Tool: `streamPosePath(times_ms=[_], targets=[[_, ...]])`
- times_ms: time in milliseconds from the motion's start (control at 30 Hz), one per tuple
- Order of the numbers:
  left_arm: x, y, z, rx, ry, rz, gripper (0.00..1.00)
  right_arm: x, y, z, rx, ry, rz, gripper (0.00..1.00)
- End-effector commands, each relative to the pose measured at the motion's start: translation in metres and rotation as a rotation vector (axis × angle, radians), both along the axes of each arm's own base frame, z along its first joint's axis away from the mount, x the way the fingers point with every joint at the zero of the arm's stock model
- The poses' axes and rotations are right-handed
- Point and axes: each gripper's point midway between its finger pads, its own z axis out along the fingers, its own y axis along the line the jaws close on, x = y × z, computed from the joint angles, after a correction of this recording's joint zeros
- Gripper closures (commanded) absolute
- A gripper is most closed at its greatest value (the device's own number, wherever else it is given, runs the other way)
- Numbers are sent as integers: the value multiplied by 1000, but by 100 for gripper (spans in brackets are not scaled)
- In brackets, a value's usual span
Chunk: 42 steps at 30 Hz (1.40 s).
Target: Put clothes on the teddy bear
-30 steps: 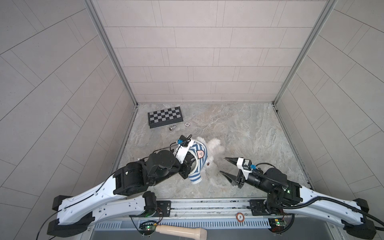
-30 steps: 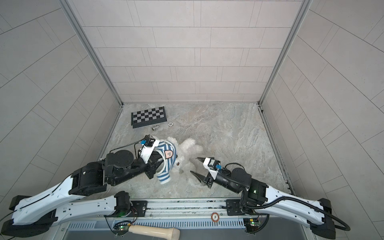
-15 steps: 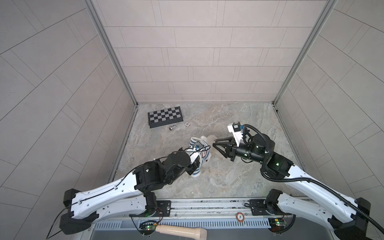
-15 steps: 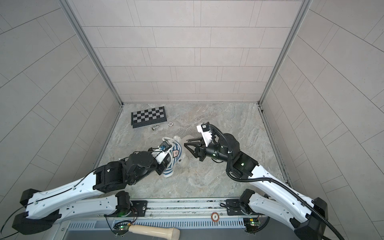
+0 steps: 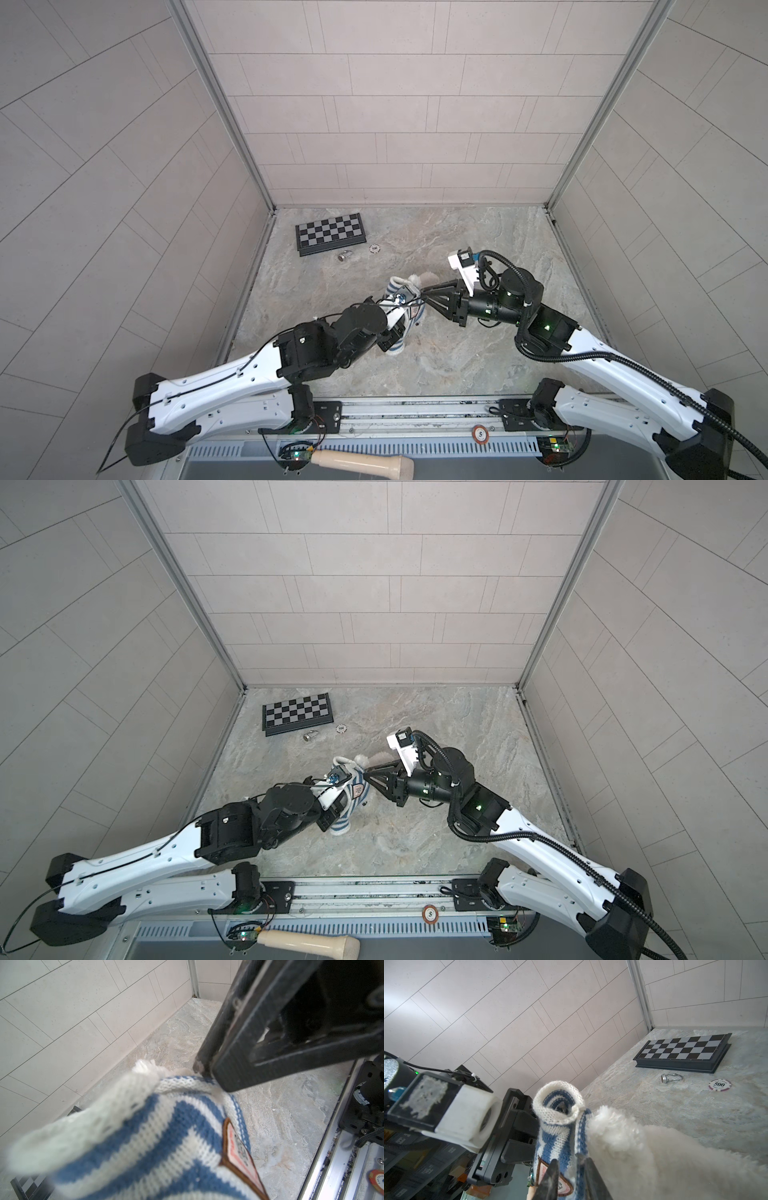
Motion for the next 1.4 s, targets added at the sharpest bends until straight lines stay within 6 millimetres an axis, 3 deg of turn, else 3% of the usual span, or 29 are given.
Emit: streamPosePath(times_ms=[0, 233, 367, 467, 700, 800, 933, 1067, 1233, 1367], targets=[[-4, -7, 4, -24, -2, -32, 100, 2, 2, 3, 14, -20, 1, 79], [-4, -6, 5, -23, -4, -26, 100, 3, 3, 1, 5, -25, 1, 85], [-4, -6, 4, -15, -6, -29, 100, 3, 6, 0, -2, -22, 13, 73], [-4, -7, 3, -16, -5, -30, 100, 1, 8, 1, -7, -28, 26, 71], [-5, -8, 2, -22, -4, -32, 100, 5, 8, -8, -40, -32, 4, 94], [-5, -5, 1, -29, -4, -31, 100, 14, -8, -14, -108, -55, -86, 100], [-11, 1, 0, -61, 2, -46, 100, 46, -56, -44, -243, -69, -356, 100], [-16, 9, -2, -78, 4, -55, 100, 63, -71, -70, -259, -15, -443, 100], [-26, 7, 0, -127, 24, -105, 100, 70, -57, -91, -259, 20, -405, 100], [-24, 1, 12, -226, 24, -94, 100, 55, -29, -93, -318, -30, -275, 100]])
